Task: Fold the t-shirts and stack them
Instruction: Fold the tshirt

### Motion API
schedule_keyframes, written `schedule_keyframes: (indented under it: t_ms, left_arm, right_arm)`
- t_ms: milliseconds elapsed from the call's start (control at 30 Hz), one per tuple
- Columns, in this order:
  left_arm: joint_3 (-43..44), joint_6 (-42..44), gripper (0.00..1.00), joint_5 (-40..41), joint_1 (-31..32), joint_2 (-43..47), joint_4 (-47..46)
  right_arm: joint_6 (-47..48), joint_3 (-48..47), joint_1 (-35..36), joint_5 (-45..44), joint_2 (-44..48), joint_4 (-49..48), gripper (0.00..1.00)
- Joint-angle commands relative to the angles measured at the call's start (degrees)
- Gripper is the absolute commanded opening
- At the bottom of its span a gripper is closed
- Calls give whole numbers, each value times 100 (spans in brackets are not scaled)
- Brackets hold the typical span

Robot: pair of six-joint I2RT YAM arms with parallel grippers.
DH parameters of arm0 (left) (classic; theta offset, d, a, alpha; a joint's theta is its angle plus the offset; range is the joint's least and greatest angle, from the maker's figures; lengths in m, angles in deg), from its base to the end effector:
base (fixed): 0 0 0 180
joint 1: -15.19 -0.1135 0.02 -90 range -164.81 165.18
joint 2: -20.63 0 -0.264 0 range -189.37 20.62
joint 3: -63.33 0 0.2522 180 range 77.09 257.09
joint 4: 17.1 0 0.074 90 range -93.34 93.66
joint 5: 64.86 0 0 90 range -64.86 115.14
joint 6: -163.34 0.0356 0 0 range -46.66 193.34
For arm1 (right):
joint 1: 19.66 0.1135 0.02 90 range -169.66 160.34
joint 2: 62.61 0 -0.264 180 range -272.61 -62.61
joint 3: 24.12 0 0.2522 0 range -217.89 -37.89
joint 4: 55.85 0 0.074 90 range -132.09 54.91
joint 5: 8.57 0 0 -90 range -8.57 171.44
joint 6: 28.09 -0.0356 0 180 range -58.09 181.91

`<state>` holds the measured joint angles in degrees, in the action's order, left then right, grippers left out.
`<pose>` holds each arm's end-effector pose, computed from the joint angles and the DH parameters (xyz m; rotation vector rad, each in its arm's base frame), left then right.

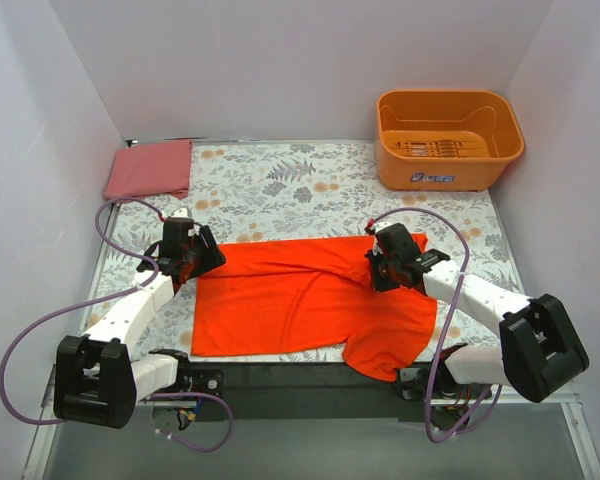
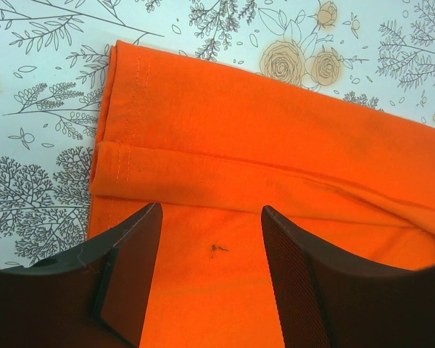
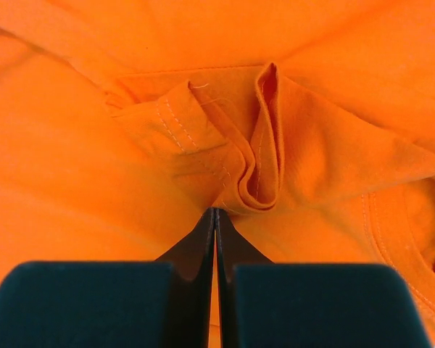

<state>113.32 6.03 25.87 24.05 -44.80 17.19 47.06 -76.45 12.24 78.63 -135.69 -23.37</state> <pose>0.2216 -0.0341 0.2028 -1.2376 2.2000 -0.5582 0.2086 0.1278 0.1890 -0.3533 2.4952 0.2758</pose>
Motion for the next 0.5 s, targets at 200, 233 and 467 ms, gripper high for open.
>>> schedule_keyframes:
  t_ms: [200, 233, 467]
  left_arm:
    - [-10, 69, 56, 6, 36, 13, -67]
    - [-10, 77, 56, 6, 37, 13, -67]
    - [-28, 69, 56, -3, 37, 65, -67]
  right_arm:
    - [166, -712, 27, -35, 259, 658, 31]
    - [393, -844, 18, -140, 250, 694, 34]
    - [1176, -1741, -201, -853, -346, 853, 49]
